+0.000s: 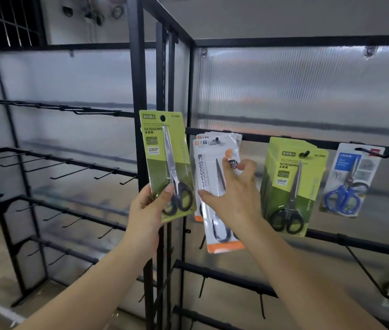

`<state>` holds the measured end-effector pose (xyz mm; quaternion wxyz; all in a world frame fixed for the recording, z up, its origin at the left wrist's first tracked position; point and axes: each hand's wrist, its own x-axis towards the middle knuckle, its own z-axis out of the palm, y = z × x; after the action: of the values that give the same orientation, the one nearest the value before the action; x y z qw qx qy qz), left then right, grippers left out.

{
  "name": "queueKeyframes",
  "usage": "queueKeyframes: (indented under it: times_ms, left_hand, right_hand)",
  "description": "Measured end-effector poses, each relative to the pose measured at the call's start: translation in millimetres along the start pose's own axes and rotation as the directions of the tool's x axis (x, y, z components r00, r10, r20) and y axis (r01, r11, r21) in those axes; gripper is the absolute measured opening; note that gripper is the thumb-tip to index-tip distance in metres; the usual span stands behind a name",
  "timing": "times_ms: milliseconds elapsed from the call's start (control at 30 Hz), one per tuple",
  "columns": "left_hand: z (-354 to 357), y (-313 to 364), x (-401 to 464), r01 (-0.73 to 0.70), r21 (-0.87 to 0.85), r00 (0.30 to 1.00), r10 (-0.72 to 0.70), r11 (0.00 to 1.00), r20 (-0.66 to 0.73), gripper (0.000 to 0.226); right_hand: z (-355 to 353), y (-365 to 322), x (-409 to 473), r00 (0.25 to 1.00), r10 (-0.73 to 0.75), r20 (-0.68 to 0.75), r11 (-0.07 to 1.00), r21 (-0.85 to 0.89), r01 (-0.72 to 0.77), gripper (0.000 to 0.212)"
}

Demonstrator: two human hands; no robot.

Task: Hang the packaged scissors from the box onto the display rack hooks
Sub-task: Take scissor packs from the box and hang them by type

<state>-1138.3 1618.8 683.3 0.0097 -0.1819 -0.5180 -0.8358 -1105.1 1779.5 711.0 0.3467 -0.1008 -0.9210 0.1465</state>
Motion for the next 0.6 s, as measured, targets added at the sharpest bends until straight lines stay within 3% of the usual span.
queueKeyframes:
  times_ms: [233, 367, 600]
  left_hand:
    - [-5, -4, 1, 0.047, -0.013, 0.999, -0.047, 0.999, -0.005, 0.018]
    - [-6, -5, 2, 0.054, -0.011, 0.998, -0.054, 0.998, 0.013, 0.025]
    - [-7, -8, 0, 0.072, 0.002, 0.997, -0.072, 0.997, 0.003, 0.019]
  right_hand:
    - [-1, 1, -16, 0.988, 0.003, -0.155, 0.983, 0.182, 0.025, 0.089]
    - [-8, -3, -9, 0.996, 0.014, -0.085, 0.989, 0.147, -0.002, 0.089]
    - [-19, -8, -1, 1.000, 0.014, -0.002, 0.999, 0.029, -0.014, 0.089]
